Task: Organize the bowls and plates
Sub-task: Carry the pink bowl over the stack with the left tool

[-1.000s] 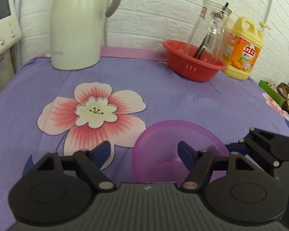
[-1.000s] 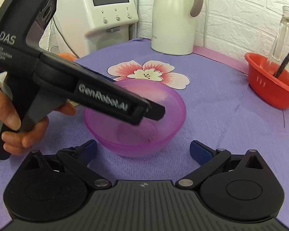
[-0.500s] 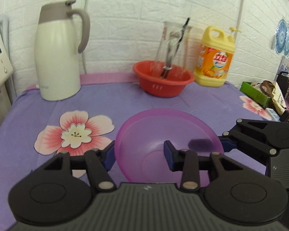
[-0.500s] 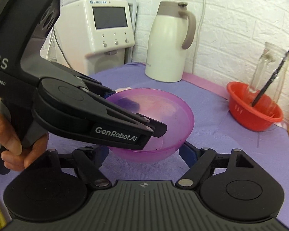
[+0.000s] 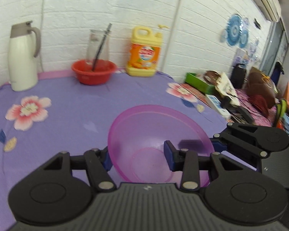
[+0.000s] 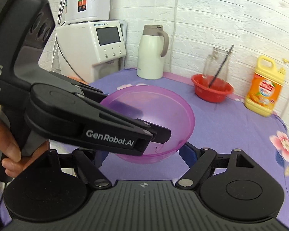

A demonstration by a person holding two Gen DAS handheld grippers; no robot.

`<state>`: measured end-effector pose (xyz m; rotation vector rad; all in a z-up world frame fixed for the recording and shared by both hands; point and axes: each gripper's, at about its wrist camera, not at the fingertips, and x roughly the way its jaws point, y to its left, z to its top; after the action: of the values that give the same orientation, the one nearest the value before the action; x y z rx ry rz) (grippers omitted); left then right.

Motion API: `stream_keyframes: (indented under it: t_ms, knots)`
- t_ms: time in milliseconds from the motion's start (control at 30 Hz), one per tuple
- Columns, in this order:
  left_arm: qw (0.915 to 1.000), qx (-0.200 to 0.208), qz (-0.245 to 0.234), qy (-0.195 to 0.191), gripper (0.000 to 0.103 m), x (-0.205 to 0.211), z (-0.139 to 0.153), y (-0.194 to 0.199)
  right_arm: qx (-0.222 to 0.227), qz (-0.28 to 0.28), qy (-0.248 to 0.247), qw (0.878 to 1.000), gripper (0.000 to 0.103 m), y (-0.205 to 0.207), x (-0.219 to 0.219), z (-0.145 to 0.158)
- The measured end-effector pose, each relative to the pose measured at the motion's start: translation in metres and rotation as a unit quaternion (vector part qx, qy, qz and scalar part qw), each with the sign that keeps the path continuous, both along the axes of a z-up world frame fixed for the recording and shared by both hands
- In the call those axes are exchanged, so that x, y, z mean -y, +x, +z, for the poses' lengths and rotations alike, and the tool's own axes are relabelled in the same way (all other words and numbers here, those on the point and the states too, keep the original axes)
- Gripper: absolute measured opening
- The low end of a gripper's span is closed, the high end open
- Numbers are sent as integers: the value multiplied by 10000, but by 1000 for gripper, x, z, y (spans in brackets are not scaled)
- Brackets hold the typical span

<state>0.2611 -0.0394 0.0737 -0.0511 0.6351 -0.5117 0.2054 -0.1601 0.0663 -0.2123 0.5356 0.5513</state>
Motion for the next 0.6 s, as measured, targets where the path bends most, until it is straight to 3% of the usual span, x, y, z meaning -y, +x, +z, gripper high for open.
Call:
stream_keyframes:
  t_ms: [267,533,600]
  knots:
    - [9989,-347,-290,77,40,40,-41,-57,-476,-309,98,9983,103,-72,29,-32]
    - [9984,-525,-176,134,41,41,-61,-63,-541,-337,123,9979,103,-89,33,-57]
    - [9984,-508,-193,145,50,41,-61,-63,-477,-311,108,9983,103,-93,36,-58]
